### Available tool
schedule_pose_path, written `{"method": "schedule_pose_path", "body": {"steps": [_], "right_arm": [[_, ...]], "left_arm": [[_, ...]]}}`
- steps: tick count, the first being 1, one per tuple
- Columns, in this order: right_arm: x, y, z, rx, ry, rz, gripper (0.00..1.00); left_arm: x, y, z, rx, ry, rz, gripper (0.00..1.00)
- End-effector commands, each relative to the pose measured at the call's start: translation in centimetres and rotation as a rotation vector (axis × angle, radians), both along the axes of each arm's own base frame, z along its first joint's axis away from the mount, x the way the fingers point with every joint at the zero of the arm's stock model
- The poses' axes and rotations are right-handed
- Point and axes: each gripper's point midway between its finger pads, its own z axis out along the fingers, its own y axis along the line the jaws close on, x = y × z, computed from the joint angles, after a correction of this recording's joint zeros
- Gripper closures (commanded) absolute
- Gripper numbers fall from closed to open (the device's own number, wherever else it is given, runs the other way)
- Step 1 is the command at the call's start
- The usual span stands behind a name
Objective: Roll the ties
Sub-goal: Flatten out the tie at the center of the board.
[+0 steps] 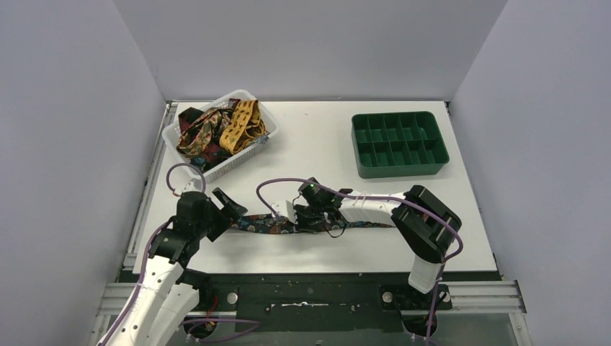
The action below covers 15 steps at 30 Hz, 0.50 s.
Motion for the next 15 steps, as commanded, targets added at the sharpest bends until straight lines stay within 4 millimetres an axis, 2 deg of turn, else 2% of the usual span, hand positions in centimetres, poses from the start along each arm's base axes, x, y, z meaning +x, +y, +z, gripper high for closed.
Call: {"method": "schedule_pose_path", "body": {"steps": [1,4,8,11,15], "right_arm": [[1.4,1.9,4.3,0.114,-0.082,-0.009,1.00],[2.0,2.2,6.3,0.175,-0.118,-0.030,1.00],[3.1,1.9,7.4,0.223,-0.144,-0.059,1.00],[4.5,1.6,7.3,0.234,-0.152,-0.097,1.00],[5.3,1.3,5.5,0.171,-0.138,-0.106,0.98]], "left_arm": [[0.9,-0.3,1.4,-0.028,-0.060,0.000,0.22],[0.9,-0.3,1.6,-0.028,-0.070,0.002,0.22],[0.8,-0.1,1.7,-0.025,-0.073,0.006,0.22],[0.8,-0.1,1.6,-0.025,-0.072,0.011,0.22],[0.8,-0.1,1.5,-0.027,-0.068,0.011,0.22]]}}
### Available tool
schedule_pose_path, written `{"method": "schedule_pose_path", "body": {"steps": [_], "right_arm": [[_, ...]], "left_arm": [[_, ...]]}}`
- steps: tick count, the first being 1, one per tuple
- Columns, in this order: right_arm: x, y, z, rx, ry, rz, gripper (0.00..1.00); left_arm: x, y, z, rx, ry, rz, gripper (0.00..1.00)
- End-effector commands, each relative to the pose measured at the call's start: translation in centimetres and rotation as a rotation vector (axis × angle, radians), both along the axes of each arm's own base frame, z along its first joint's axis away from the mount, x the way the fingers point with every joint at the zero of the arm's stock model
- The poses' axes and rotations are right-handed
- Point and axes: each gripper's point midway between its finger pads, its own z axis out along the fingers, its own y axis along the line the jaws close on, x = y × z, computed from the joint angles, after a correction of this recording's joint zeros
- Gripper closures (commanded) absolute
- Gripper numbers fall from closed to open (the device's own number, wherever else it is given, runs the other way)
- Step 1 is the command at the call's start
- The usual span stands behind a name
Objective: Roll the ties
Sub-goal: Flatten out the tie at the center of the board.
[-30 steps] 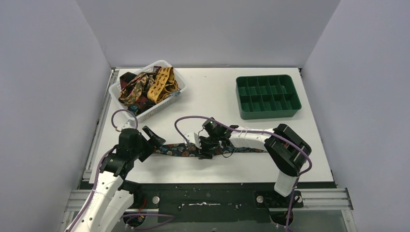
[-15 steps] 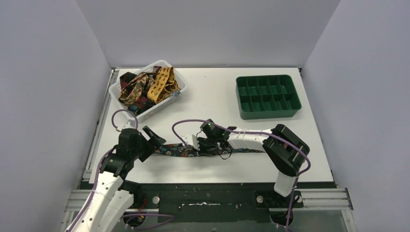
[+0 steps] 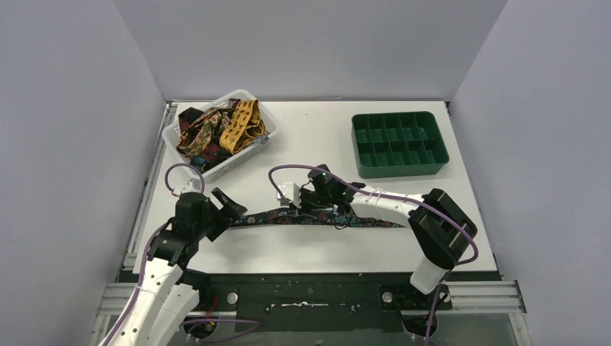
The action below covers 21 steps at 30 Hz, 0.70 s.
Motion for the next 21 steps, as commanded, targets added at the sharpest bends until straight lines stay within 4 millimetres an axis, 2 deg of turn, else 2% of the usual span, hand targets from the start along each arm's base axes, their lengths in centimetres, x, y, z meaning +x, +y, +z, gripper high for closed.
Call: {"method": "schedule_pose_path", "body": {"steps": [1,6,8,9,12,14,18,21], "right_arm": [[1.5,0.7,-0.3,0.002,-0.023,-0.010,0.96],[0.3,1.1,-1.9,-0.034,0.048,0.037,0.82],[0.5,0.9,-2.3,-0.052,0.045,0.024,0.66],[1.1,0.9,-2.1,-0.052,0.035,-0.012,0.62],[2.1,0.4,-0.4,-0.021,0.022,-0.079,0.49],[2.9,-0.3,1.3,0.039,0.033,-0.156,0.35],[4.9,-3.1,4.1,0.139,0.056,-0.330,0.31],[6.4,-6.6,5.1,0.185,0.091,-0.542,0.30]], "left_arm": [[0.8,-0.1,1.0,-0.020,-0.047,0.010,0.22],[0.8,0.0,0.5,-0.016,-0.036,0.020,0.22],[0.7,0.2,0.2,-0.012,-0.029,0.031,0.22],[0.7,0.3,0.0,-0.011,-0.025,0.036,0.21],[0.6,0.4,-0.8,-0.010,-0.009,0.050,0.21],[0.7,0.6,-1.2,-0.007,-0.004,0.063,0.20],[1.1,1.2,-1.8,0.019,0.008,0.097,0.19],[1.5,1.4,-2.0,0.033,0.008,0.098,0.18]]}}
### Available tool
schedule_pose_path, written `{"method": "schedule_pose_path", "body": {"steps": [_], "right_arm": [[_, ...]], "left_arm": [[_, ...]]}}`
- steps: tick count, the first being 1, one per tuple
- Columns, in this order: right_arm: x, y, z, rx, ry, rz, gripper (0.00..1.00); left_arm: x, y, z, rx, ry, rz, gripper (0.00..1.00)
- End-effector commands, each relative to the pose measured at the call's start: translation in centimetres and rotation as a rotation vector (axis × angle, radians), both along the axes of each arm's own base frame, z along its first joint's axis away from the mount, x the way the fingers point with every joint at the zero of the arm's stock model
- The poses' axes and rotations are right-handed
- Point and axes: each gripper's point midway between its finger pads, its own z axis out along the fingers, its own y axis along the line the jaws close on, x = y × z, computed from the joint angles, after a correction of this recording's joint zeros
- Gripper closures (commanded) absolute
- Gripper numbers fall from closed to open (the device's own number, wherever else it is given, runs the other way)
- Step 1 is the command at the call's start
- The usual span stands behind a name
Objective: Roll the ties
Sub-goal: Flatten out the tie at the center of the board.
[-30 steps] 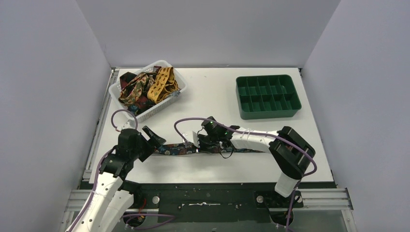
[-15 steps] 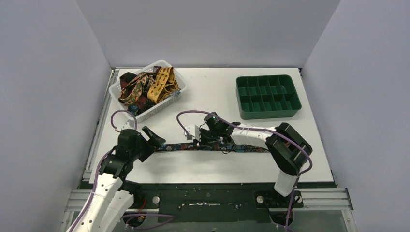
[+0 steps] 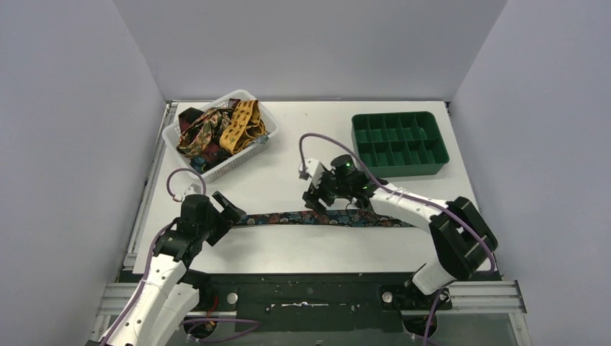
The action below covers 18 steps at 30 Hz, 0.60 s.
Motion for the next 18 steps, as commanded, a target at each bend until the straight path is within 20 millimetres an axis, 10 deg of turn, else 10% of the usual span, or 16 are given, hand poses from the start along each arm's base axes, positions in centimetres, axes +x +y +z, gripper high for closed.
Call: {"method": "schedule_pose_path", "body": {"steps": [1,8,18], "right_arm": [[3.2,-3.7,4.6,0.151,-0.015,-0.355,0.29],[2.1,-12.5,1.8,0.190,0.265,-0.877,0.34],[-0.9,-6.3,2.1,0.115,0.015,-0.248,0.07]], "left_arm": [[1.9,0.4,1.0,0.013,-0.064,0.032,0.18],[2.4,-0.9,1.5,-0.021,-0.085,-0.046,0.18],[2.2,-1.7,2.1,-0.060,-0.100,-0.083,0.18]]}}
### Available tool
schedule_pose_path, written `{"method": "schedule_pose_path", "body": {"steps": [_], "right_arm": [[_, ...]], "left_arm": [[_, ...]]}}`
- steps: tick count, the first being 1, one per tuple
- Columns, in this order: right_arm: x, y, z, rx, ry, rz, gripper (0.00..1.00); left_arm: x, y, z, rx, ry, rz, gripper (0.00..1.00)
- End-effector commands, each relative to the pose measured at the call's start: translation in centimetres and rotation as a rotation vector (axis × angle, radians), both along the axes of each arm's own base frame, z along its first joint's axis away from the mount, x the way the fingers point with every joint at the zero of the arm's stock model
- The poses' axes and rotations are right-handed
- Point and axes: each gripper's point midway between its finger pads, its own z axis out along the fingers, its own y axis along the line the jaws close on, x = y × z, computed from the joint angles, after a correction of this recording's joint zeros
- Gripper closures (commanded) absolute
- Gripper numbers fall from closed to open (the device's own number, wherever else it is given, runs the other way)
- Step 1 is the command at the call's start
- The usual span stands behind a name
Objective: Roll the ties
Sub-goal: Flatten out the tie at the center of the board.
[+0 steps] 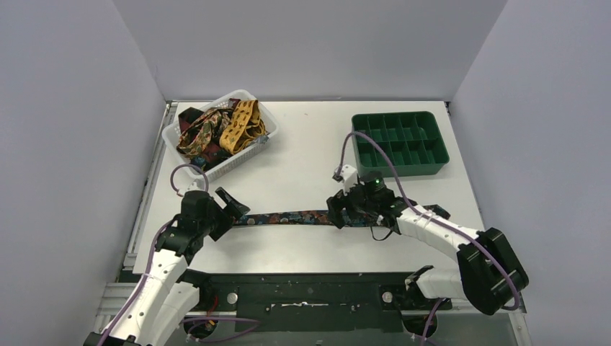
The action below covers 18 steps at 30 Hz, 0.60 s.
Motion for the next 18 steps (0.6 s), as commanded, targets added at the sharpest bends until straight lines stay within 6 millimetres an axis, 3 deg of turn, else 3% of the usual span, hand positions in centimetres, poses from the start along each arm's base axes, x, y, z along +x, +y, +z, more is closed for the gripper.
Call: {"method": "schedule_pose_path", "body": {"steps": [1,4,6,12,18], "right_arm": [[2.1,3.9,1.9,-0.118,-0.267,0.273,0.07],[2.8,3.6,-0.5,-0.248,-0.258,0.380,0.08],[2.1,3.9,-1.6,-0.284,-0.246,0.506,0.10],[1.1,4.5,-3.1,-0.292,-0.227,0.701,0.14],[0.9,3.9,-5.8,-0.300,-0.087,0.747,0.32]], "left_arm": [[0.8,-0.6,1.8,-0.027,-0.078,-0.035,0.18],[0.7,-0.7,2.1,-0.031,-0.084,-0.039,0.18],[0.7,-0.7,2.3,-0.036,-0.090,-0.043,0.18],[0.6,-0.7,2.3,-0.032,-0.084,-0.053,0.18],[0.5,-0.8,2.2,-0.031,-0.074,-0.064,0.18]]}}
